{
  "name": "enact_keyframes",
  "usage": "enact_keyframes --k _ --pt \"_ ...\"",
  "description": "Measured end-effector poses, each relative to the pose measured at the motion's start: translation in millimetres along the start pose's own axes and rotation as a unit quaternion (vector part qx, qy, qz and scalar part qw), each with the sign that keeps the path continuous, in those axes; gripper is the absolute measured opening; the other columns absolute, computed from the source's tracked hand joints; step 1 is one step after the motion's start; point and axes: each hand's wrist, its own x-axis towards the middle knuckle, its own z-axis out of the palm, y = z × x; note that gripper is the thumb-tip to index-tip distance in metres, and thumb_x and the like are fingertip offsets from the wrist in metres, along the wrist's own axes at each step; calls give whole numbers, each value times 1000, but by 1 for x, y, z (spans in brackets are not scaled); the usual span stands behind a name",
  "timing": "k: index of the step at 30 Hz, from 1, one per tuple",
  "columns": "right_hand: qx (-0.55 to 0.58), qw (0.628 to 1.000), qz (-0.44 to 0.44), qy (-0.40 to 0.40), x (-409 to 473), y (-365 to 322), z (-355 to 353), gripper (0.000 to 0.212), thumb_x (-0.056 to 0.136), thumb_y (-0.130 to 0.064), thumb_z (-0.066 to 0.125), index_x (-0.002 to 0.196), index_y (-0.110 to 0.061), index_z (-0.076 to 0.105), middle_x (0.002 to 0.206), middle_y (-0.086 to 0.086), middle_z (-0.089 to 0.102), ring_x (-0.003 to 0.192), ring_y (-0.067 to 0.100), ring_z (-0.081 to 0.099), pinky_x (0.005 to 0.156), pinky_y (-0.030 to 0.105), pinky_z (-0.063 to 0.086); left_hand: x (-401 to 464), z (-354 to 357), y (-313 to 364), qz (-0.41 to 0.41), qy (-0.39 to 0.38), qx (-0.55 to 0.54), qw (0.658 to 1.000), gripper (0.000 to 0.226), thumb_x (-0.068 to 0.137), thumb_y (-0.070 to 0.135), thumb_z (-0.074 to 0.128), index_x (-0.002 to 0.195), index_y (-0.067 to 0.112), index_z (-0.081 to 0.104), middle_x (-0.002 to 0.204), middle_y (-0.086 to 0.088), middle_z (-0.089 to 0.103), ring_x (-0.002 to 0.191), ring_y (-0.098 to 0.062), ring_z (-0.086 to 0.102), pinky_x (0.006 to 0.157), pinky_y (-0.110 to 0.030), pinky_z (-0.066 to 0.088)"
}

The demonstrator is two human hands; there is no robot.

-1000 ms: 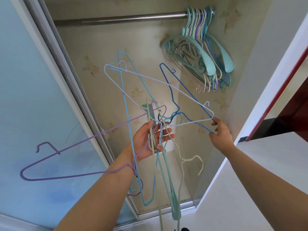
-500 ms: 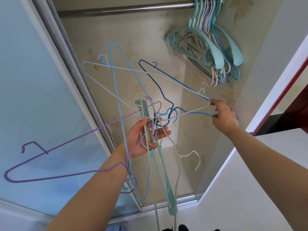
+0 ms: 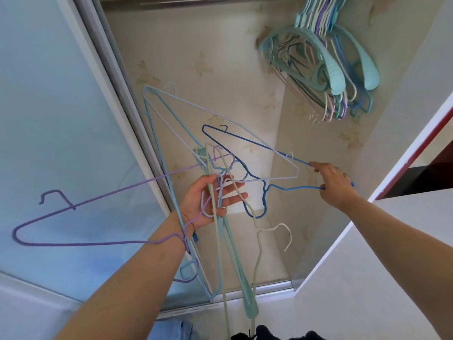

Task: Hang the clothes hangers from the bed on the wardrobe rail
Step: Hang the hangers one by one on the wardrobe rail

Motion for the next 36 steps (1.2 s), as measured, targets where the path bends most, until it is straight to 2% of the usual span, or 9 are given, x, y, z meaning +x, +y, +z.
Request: enact_keyframes --k 9,14,17,19,22,25,29,33,36 --pt "-60 985 153 -57 -39 6 47 80 78 2 46 148 -21 16 133 5 36 125 28 39 101 45 36 7 -2 0 16 42 -3 999 68 58 37 85 118 16 62 130 -19 54 110 -31 62 38 -21 40" --pt "-88 951 228 -190 -62 19 65 65 82 -21 56 140 -16 27 133 9 38 125 32 43 100 42 41 8 -4 0 32 69 2 997 69 55 40 86 116 19 63 134 -20 54 104 -27 65 36 -20 40" --pt "-12 915 298 -272 -66 14 65 38 77 -27 62 107 -6 53 100 11 57 97 29 61 75 28 50 10 -3 -1 42 110 11 993 54 64 44 78 111 19 64 135 -19 54 106 -28 64 35 -19 40" --pt "145 878 332 -314 -63 5 60 14 71 -14 62 73 -6 50 59 10 47 50 22 51 48 19 34 12 -2 -1 58 139 16 988 41 77 44 62 110 19 63 135 -18 53 109 -28 61 35 -18 39" --pt "377 791 389 -286 -52 -8 52 16 78 -3 58 67 -9 47 54 6 43 37 13 39 42 16 32 18 4 -1 79 156 15 984 38 81 43 57 109 20 64 126 -15 59 110 -28 61 37 -17 39" --pt "465 745 410 -245 -31 -28 39 21 85 -23 62 73 -15 47 65 4 46 40 11 47 37 12 29 25 12 0 94 168 17 981 34 80 43 60 105 21 64 115 -13 66 102 -25 66 38 -17 36" --pt "498 752 393 -179 -8 -68 16 37 84 -46 65 78 -14 48 73 3 55 31 7 37 34 9 22 34 14 6 116 193 20 974 26 86 44 59 100 22 64 104 -11 68 88 -21 72 39 -19 39" --pt "512 798 299 -107 -2 -102 -14 38 83 -49 66 94 -14 58 91 0 60 45 10 43 35 15 23 38 21 8 142 233 27 962 23 86 43 62 90 21 65 83 -4 73 77 -19 73 62 -26 40" --pt "550 798 226 -98 7 -123 -45 23 87 -34 64 98 -14 61 109 4 65 59 13 59 36 17 24 38 26 12 124 257 42 958 24 85 47 64 88 23 64 84 -7 67 80 -19 69 41 -20 37"
